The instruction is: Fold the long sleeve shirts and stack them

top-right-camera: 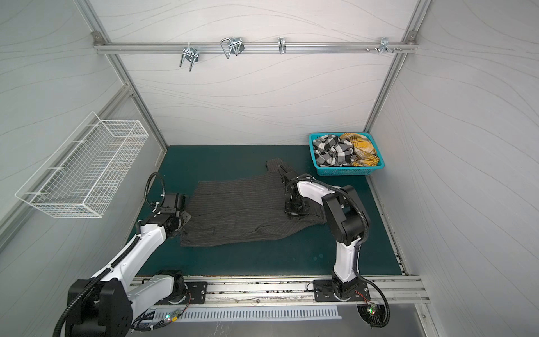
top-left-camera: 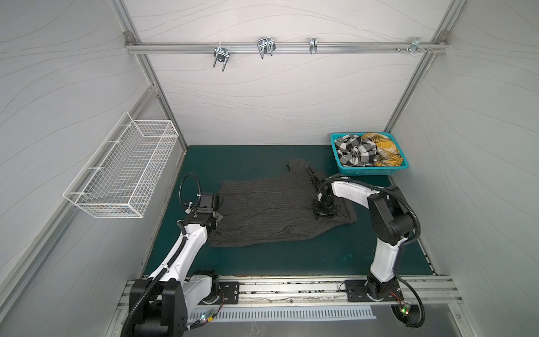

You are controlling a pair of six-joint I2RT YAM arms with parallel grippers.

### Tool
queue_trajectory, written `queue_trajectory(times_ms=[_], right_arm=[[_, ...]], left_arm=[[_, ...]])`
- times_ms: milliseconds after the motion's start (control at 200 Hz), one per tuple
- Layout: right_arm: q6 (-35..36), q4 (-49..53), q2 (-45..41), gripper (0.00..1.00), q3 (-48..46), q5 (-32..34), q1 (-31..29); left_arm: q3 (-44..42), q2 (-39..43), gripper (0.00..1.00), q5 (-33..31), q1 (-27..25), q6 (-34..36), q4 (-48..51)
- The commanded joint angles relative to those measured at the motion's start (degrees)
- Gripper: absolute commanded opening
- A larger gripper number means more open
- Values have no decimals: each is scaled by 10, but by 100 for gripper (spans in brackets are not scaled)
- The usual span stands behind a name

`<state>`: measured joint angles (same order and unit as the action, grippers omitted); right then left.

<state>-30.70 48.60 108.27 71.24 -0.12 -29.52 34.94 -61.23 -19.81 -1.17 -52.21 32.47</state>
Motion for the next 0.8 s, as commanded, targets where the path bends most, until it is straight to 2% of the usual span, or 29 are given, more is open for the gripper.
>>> queue_trajectory(times_ms=[0,85,405,470,555,685,795], right_arm=[[-12,3,2,15,-14,-10,7],[-12,3,-11,0,-15,-8,7],[12,44,-71,0,9,20,8],[14,42,-78,21,8,18,10],[17,35,-74,23,6,7,14],[24,29,-56,0,3,12,13],[30,22,-48,0,-3,19,15]], left_arm=[[-2,-5,0,-2,4,-7,-9],[-2,-6,0,5,4,-8,-9],[26,23,0,43,3,-28,17],[33,26,0,49,3,-32,19],[40,26,0,48,4,-32,25],[41,25,0,46,4,-30,31],[39,25,0,45,4,-30,29]])
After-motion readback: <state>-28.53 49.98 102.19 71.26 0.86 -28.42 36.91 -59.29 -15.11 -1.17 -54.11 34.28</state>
